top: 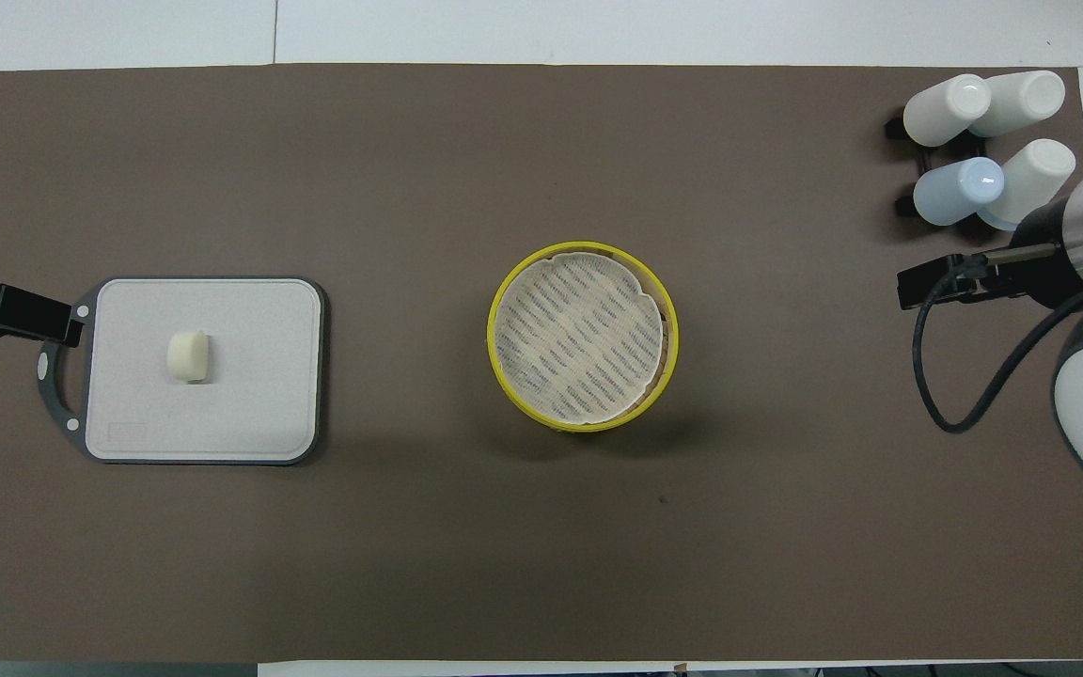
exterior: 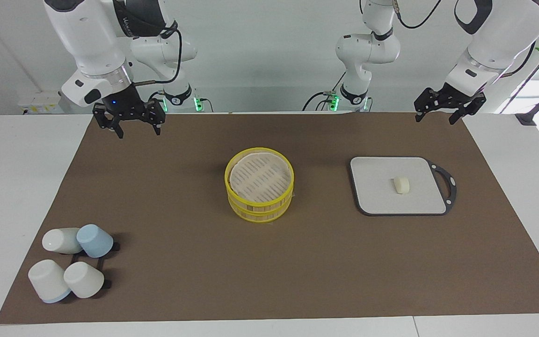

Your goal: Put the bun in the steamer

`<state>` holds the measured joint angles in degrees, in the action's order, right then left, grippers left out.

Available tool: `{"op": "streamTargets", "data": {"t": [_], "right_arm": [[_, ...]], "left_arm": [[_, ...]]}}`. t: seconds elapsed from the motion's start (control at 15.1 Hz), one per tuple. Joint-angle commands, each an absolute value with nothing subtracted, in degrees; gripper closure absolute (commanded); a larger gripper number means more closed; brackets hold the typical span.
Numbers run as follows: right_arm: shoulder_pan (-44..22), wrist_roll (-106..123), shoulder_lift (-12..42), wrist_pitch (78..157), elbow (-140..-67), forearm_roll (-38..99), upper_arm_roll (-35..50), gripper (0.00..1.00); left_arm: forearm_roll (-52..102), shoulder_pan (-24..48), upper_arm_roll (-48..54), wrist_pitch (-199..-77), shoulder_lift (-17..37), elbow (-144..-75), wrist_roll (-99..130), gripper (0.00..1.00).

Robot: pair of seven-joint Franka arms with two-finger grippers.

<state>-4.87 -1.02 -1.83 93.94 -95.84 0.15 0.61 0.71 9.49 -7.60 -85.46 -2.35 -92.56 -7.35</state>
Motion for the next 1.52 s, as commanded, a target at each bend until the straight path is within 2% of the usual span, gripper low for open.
{"op": "streamTargets", "data": {"t": [0.0,0.26,0.33,0.4,0.46,0.6,0.73,0.86,0.99,1.12,1.46], "right_arm": [[-4.48,0.09,-2.29,94.31,-96.59,-0.79,0.88,0.00],[-4.66,-0.17,-1.50,94.13,-95.28,0.70,3.41,0.00],[-5.35,-0.96,0.25,92.74,-92.23,1.40,5.60,0.00],[-8.15,-4.19,4.27,90.98,-87.50,1.32,7.28,0.00],[-12.00,-9.61,8.92,90.62,-82.40,1.06,7.56,0.00],[-19.91,-20.78,18.59,92.27,-73.25,0.53,7.38,0.00],[-25.64,-28.79,24.50,97.44,-70.14,-0.52,7.21,0.00],[-30.56,-34.78,27.76,102.29,-70.49,-2.97,7.21,0.00],[-34.00,-38.04,30.75,107.36,-71.71,-5.53,7.29,0.00],[-34.28,-39.98,28.67,113.79,-80.21,-5.54,7.38,0.00],[-35.42,-40.96,24.88,120.31,-90.60,-5.54,7.47,0.00]], "left_arm": [[-0.26,10.28,-7.91,-85.08,-3.78,-93.96,-6.50,0.00],[-0.26,10.28,-7.91,-85.25,-3.87,-94.04,-6.50,0.00],[-0.26,10.28,-7.91,-85.60,-3.87,-94.30,-6.50,0.00],[-0.26,10.20,-7.91,-86.48,-4.65,-96.05,-6.68,0.00],[-0.26,10.02,-7.91,-89.01,-5.96,-99.02,-6.85,0.00],[-0.35,9.76,-8.00,-98.73,-10.87,-111.20,-7.29,0.00],[-0.44,8.97,-8.09,-110.86,-13.70,-124.04,-7.47,0.00],[-0.44,8.53,-8.09,-119.23,-12.32,-129.97,-7.56,0.00],[-0.44,8.61,-8.00,-126.00,-7.84,-132.35,-7.65,0.00],[-0.44,8.61,-8.00,-132.07,-4.67,-134.20,-8.69,0.00],[-0.44,6.86,-8.09,-142.45,1.84,-134.65,-10.28,0.00]]}}
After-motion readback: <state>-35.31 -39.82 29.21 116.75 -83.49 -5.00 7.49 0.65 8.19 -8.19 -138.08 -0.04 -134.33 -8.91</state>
